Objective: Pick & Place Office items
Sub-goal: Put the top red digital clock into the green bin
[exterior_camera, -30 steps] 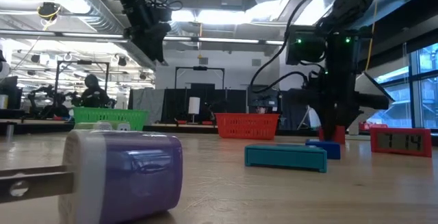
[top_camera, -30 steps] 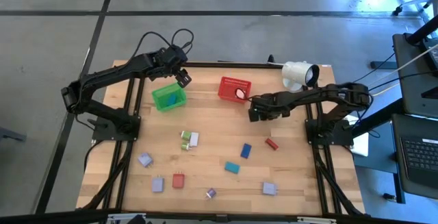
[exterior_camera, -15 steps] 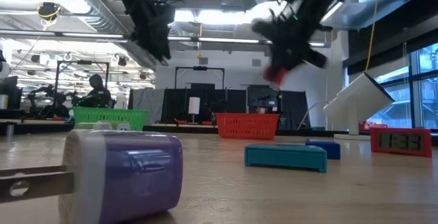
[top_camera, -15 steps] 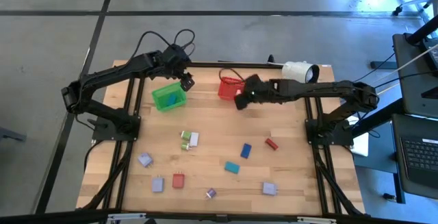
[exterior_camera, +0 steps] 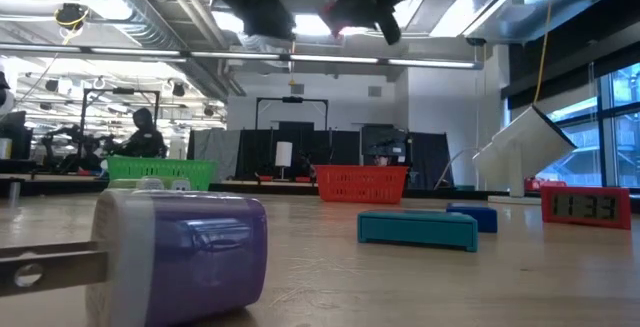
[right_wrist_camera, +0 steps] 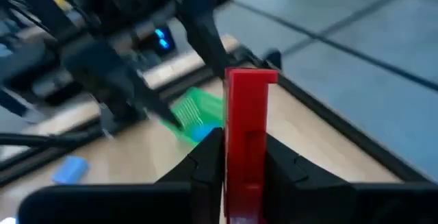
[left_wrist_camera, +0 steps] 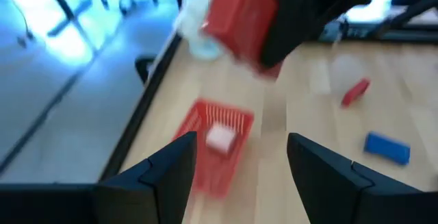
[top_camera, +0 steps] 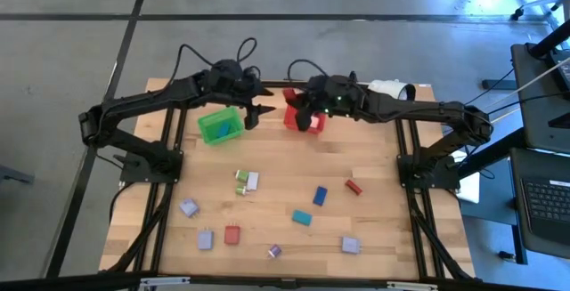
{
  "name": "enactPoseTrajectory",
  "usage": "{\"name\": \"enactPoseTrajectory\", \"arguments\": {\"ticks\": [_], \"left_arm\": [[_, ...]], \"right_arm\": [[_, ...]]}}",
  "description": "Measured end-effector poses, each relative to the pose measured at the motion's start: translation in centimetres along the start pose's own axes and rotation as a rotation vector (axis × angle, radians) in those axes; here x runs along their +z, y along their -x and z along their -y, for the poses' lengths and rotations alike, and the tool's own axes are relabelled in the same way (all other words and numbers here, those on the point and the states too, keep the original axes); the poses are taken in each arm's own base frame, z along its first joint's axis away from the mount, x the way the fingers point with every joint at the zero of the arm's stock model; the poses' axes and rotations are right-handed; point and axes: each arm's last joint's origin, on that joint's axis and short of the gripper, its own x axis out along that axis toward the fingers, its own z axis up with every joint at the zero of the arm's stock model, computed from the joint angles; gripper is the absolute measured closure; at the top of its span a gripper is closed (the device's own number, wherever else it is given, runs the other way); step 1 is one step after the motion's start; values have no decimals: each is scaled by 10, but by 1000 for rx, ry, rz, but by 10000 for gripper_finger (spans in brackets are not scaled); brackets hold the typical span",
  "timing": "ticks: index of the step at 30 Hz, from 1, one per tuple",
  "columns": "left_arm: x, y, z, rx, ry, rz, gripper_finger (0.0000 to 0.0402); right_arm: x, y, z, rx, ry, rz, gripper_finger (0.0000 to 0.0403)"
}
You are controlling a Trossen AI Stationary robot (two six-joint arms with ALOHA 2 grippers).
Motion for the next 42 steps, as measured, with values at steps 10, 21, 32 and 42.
{"name": "enactPoseTrajectory", "arguments": {"ticks": [10, 21, 32, 42], "left_arm": [[27, 5, 7, -134, 28, 272, 178], [32, 4, 16, -167, 4, 314, 199], [32, 4, 17, -176, -17, 322, 317], [31, 4, 14, -207, 42, 316, 339]], "right_arm": [[3, 1, -5, 129, 197, 13, 335], [9, 1, -8, 175, 267, 85, 339], [10, 2, -13, 194, 317, 114, 338], [10, 2, -13, 183, 255, 103, 284]]}}
